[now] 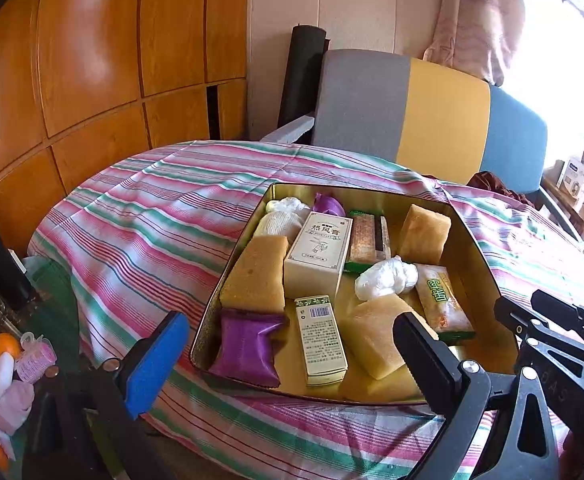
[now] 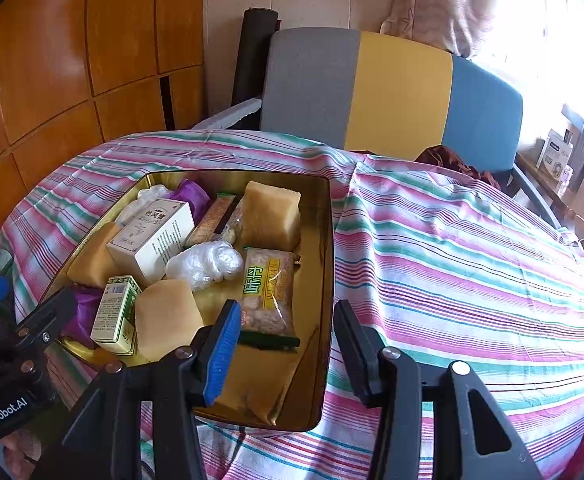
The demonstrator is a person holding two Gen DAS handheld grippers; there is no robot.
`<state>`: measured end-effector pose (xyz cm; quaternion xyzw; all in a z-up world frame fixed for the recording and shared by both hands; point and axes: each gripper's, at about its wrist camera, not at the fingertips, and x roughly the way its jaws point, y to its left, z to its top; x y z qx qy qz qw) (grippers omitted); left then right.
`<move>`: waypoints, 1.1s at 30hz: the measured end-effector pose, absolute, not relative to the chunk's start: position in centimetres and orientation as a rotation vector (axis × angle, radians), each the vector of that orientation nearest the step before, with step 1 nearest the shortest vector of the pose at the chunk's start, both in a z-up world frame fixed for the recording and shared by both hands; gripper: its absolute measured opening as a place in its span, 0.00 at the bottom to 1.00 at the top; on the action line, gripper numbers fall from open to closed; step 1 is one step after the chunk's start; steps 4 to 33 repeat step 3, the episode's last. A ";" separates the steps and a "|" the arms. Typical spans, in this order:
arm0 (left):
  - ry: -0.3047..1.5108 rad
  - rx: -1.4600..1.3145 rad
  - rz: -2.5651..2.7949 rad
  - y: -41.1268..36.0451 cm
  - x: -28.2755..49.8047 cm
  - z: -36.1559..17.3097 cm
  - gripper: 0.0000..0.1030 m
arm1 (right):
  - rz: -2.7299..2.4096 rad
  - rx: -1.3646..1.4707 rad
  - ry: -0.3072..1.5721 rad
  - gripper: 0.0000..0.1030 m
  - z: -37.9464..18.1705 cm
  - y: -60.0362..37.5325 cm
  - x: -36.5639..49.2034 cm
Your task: Organize objects
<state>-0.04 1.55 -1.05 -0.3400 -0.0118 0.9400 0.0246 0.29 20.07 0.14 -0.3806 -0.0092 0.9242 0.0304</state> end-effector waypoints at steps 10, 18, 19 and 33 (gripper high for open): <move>-0.048 -1.058 2.901 1.4 -0.2 -1.0 1.00 | 2.854 -1.178 -0.029 0.47 0.2 19.9 0.3; -0.048 -1.058 2.901 1.4 -0.2 -1.0 1.00 | 2.854 -1.178 -0.029 0.47 0.2 19.9 0.3; -0.048 -1.058 2.901 1.4 -0.2 -1.0 1.00 | 2.854 -1.178 -0.029 0.47 0.2 19.9 0.3; -0.048 -1.058 2.901 1.4 -0.2 -1.0 1.00 | 2.854 -1.178 -0.029 0.47 0.2 19.9 0.3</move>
